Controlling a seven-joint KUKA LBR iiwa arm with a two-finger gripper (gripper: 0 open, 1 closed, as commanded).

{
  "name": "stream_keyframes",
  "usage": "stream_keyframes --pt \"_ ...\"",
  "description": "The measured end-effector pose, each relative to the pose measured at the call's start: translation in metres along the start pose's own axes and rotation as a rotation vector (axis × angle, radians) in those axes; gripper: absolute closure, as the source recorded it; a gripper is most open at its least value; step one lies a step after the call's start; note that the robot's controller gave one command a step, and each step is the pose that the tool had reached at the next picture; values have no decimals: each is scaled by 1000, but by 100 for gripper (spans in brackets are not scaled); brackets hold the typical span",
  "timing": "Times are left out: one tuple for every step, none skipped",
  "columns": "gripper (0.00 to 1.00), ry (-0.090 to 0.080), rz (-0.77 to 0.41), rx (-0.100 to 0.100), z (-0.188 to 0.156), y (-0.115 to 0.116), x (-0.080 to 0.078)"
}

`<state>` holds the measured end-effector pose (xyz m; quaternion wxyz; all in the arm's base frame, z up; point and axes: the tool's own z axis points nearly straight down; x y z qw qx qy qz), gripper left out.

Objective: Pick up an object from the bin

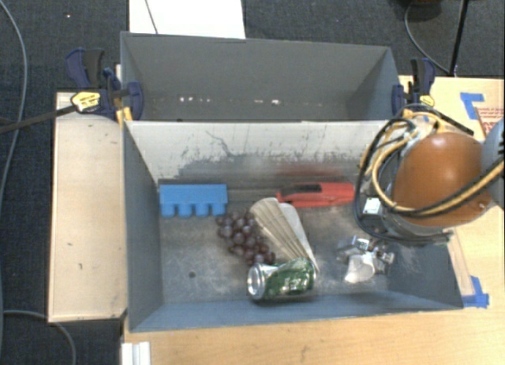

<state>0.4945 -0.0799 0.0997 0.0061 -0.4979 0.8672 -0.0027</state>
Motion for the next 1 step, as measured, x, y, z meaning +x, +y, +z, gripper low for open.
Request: stream_keyframes --pt "100 0 0 -2 1 0 0"
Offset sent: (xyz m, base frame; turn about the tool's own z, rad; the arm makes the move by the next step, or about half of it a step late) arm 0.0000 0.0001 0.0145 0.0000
